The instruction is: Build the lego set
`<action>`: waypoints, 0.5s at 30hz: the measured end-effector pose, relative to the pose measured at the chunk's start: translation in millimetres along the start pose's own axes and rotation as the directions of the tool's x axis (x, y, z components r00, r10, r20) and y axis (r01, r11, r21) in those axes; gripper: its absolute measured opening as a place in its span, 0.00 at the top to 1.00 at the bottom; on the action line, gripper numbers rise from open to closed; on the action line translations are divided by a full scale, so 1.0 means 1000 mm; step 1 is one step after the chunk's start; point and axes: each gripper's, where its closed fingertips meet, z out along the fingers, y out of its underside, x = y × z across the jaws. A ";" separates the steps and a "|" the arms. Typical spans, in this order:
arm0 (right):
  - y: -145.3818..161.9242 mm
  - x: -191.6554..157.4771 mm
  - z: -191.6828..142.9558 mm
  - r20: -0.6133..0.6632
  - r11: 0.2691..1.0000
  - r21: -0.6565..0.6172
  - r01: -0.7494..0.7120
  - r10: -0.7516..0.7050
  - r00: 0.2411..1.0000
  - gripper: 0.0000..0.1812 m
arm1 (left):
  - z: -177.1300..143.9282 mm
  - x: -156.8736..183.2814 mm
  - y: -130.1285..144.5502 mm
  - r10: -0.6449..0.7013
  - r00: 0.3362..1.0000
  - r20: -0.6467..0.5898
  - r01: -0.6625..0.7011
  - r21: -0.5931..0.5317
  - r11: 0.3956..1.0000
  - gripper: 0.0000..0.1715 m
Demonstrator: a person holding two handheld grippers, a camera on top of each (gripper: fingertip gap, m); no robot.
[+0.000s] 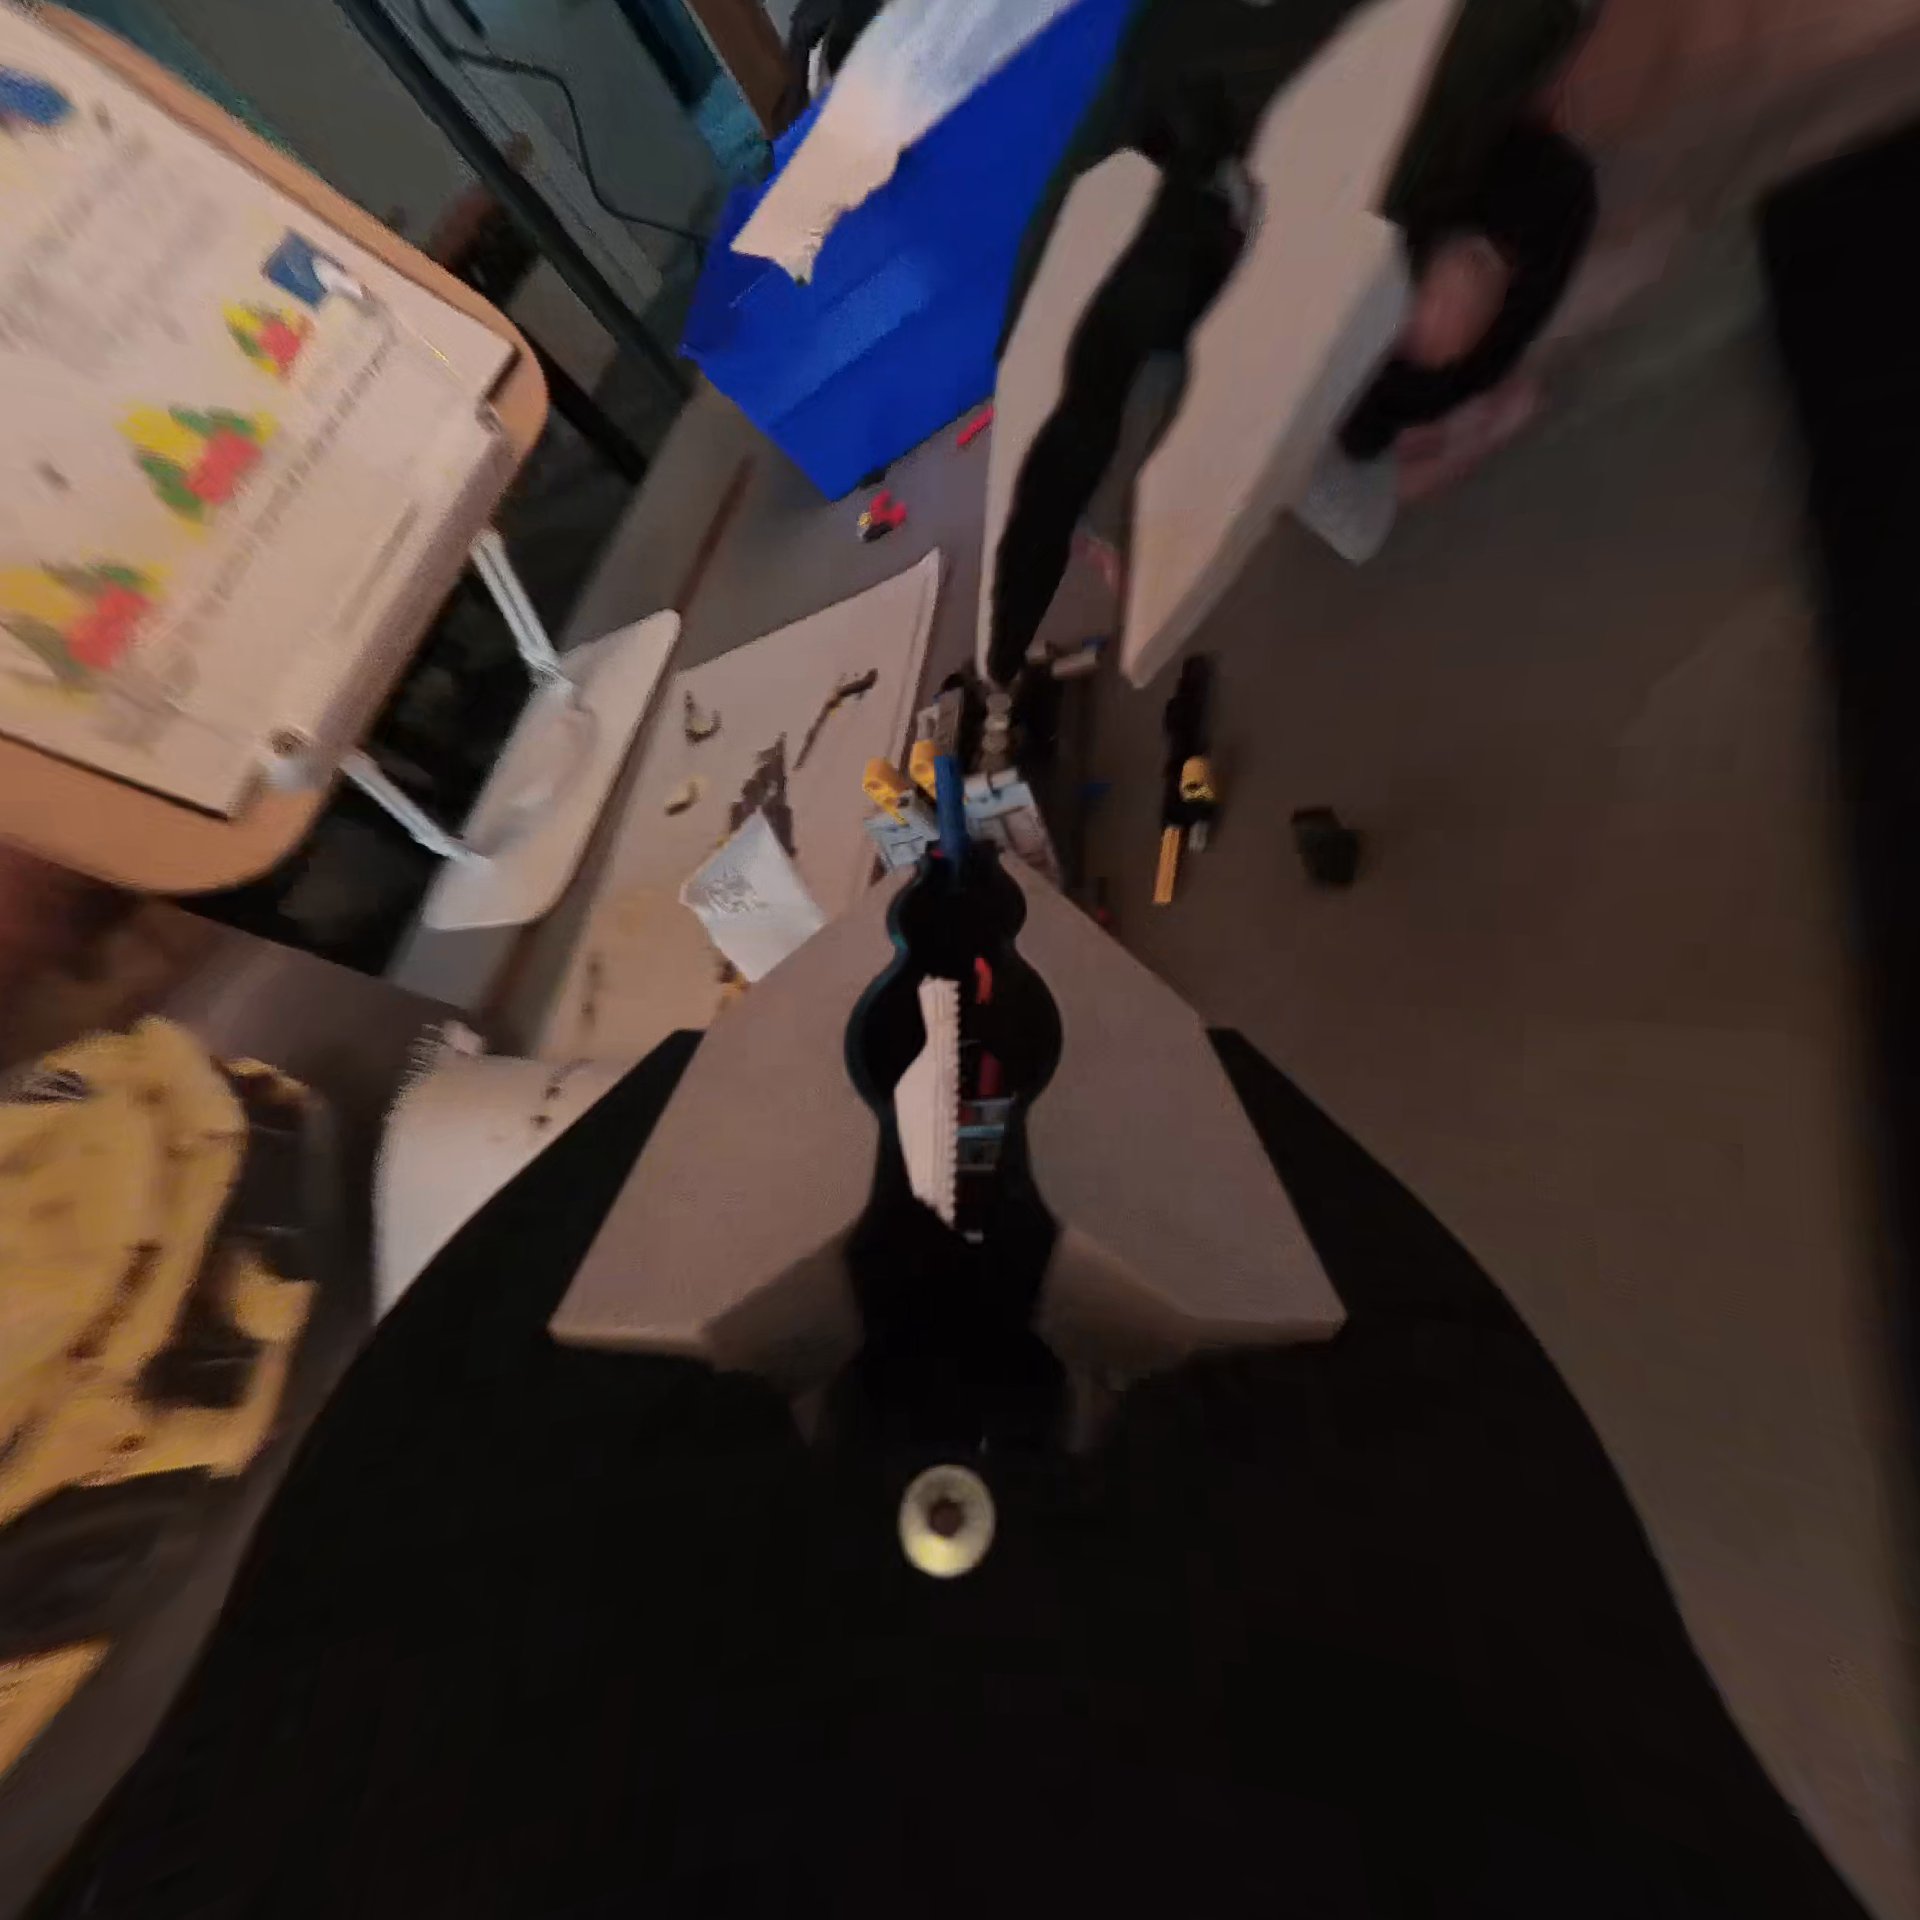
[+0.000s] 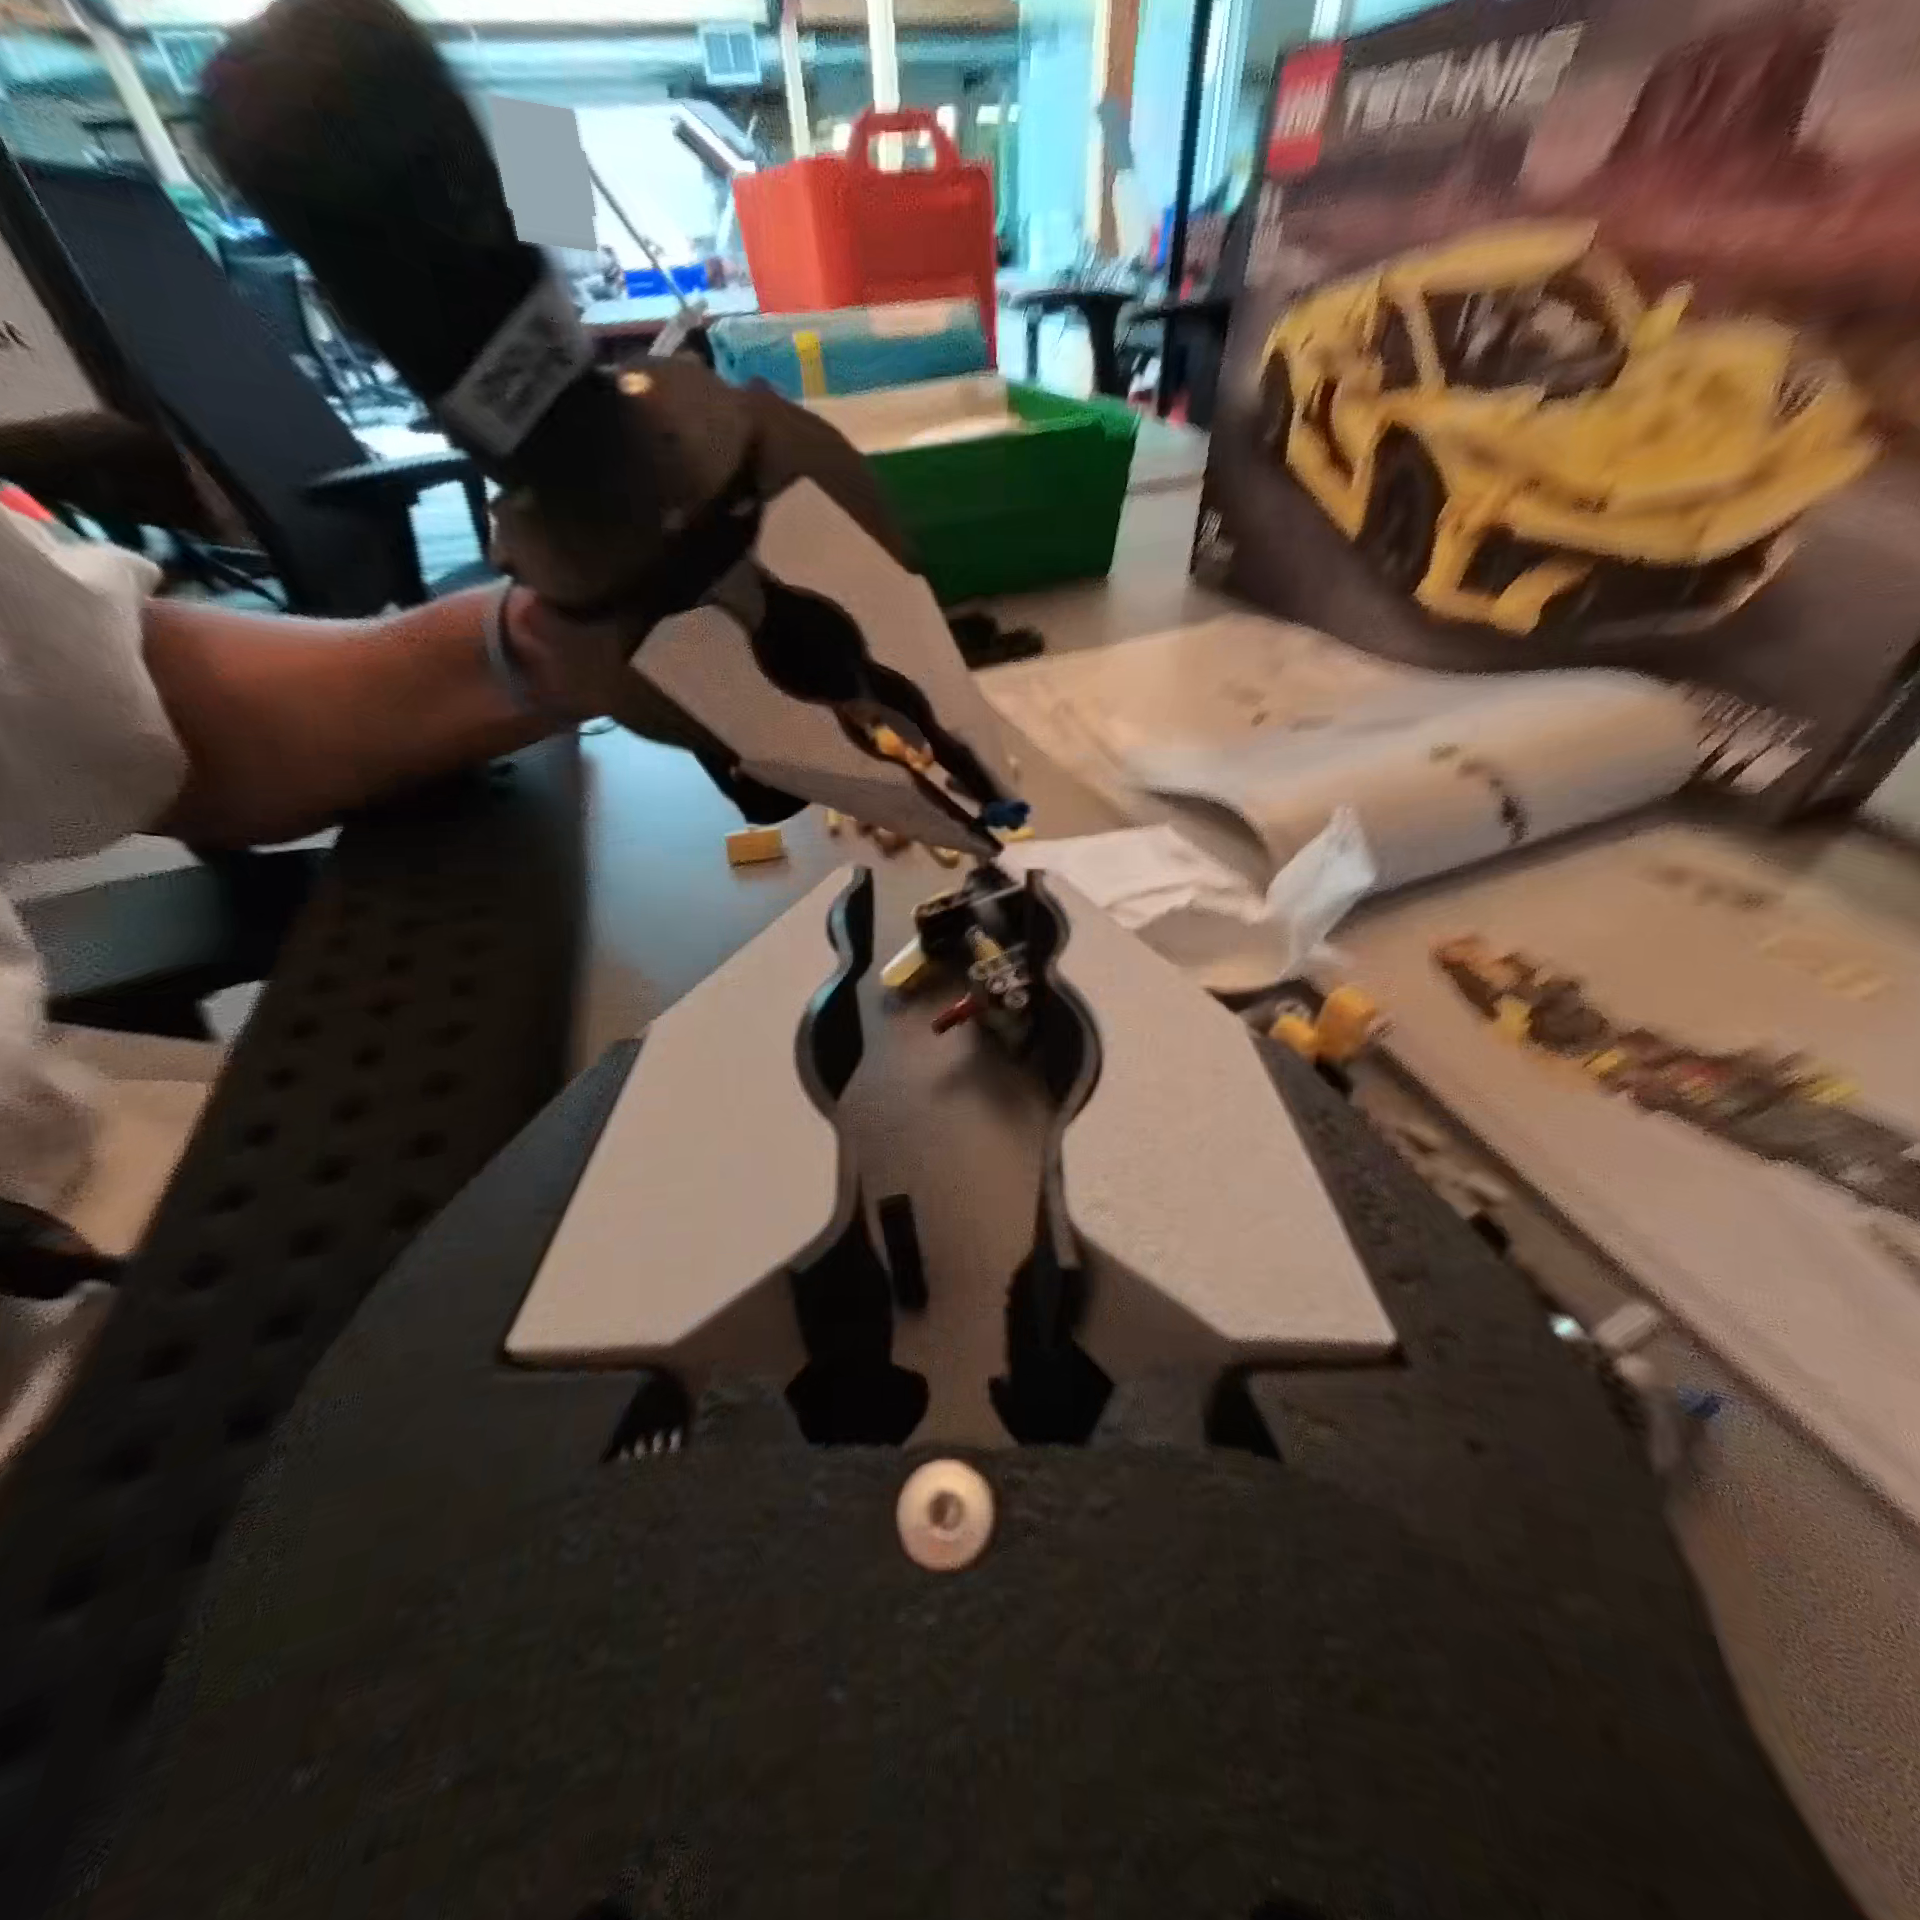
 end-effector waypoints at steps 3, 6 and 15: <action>0.009 0.005 0.006 0.015 0.989 -0.049 -0.139 0.140 0.990 0.88 | 0.004 0.006 -0.001 0.223 0.971 0.088 -0.219 -0.054 0.974 0.99; 0.009 0.008 0.010 0.023 0.969 -0.041 -0.245 0.246 0.969 0.89 | 0.008 0.006 -0.004 0.341 0.928 0.147 -0.329 -0.103 0.939 0.99; 0.010 0.010 0.013 0.061 0.917 -0.046 -0.397 0.399 0.915 0.97 | 0.013 0.005 -0.010 0.440 0.871 0.218 -0.413 -0.158 0.897 0.99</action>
